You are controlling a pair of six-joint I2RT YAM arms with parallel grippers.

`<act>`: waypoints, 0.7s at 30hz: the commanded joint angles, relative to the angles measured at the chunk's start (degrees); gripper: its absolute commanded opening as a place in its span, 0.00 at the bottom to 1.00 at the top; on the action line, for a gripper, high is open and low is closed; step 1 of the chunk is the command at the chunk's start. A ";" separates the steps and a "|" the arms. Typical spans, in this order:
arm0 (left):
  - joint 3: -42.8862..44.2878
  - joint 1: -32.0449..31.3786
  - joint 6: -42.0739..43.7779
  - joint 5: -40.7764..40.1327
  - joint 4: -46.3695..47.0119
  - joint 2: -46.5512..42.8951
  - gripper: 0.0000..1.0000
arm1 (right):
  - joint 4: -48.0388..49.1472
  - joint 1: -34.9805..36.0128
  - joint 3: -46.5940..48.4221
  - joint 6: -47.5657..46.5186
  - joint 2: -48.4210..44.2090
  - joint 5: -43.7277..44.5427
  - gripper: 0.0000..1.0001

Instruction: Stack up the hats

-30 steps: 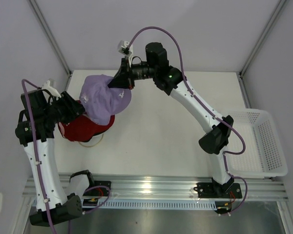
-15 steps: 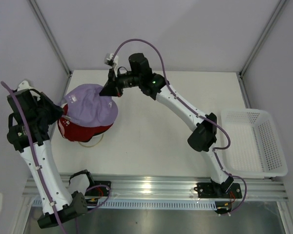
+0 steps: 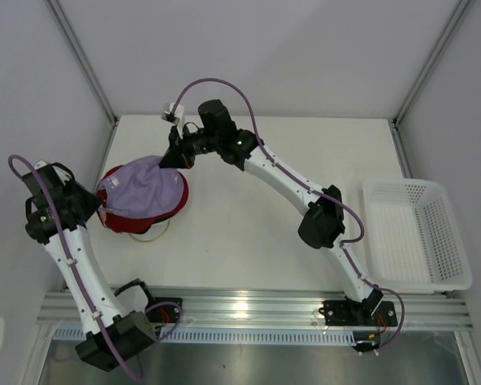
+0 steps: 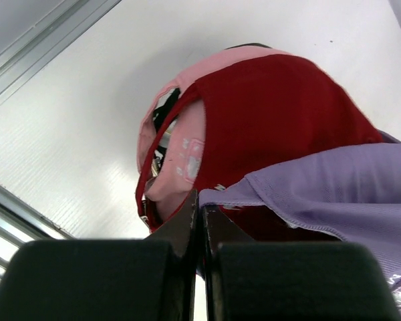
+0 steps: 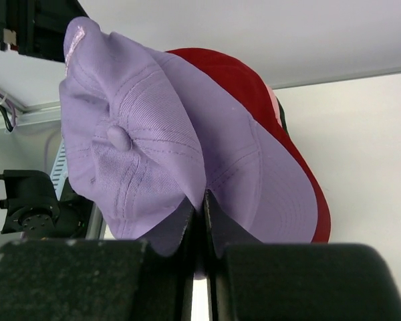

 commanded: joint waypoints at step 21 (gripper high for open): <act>-15.74 2.30 -0.57 -5.99 7.56 -2.65 0.04 | 35.23 -13.02 -30.14 43.55 -14.78 -6.73 1.00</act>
